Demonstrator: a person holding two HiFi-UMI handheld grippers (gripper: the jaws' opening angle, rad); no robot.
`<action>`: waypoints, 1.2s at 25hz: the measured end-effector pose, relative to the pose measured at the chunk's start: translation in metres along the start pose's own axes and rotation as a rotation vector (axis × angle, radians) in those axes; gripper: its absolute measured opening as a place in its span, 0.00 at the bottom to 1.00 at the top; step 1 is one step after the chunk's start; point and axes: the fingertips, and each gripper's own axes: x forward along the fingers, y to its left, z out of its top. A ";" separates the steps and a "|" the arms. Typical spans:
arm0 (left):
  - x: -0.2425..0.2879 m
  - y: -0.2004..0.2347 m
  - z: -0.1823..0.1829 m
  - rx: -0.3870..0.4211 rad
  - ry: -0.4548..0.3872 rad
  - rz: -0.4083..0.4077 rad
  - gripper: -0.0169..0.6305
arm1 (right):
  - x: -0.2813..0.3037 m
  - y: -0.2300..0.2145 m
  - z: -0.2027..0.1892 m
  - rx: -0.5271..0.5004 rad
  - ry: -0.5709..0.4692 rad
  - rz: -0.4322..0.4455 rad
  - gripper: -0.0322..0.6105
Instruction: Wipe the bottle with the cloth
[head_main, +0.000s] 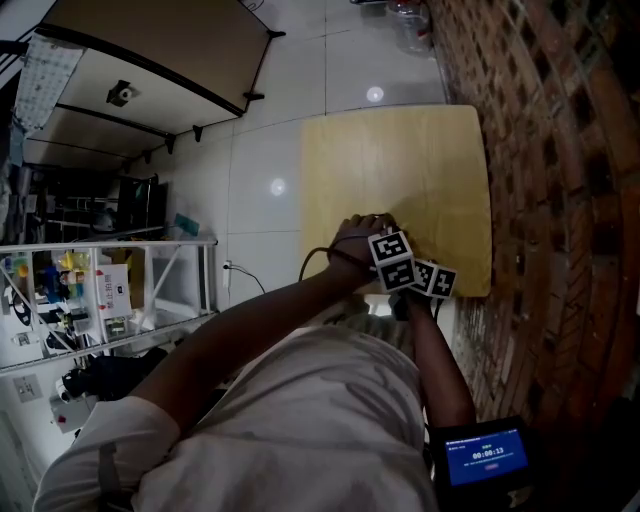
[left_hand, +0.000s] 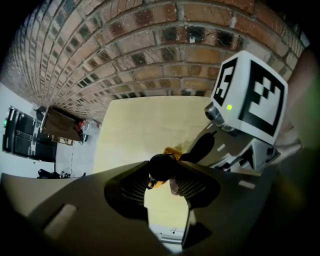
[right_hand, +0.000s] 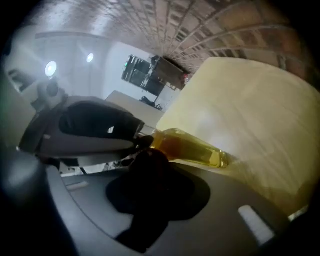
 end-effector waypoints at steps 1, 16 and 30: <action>0.000 0.000 0.002 0.003 0.000 0.001 0.31 | 0.000 -0.002 0.001 0.062 -0.011 0.019 0.18; 0.007 -0.011 -0.001 0.052 0.018 0.005 0.31 | 0.015 -0.142 -0.048 0.557 -0.052 -0.197 0.17; 0.001 -0.013 -0.017 0.205 -0.125 0.079 0.35 | -0.046 -0.132 -0.044 0.309 -0.061 -0.154 0.18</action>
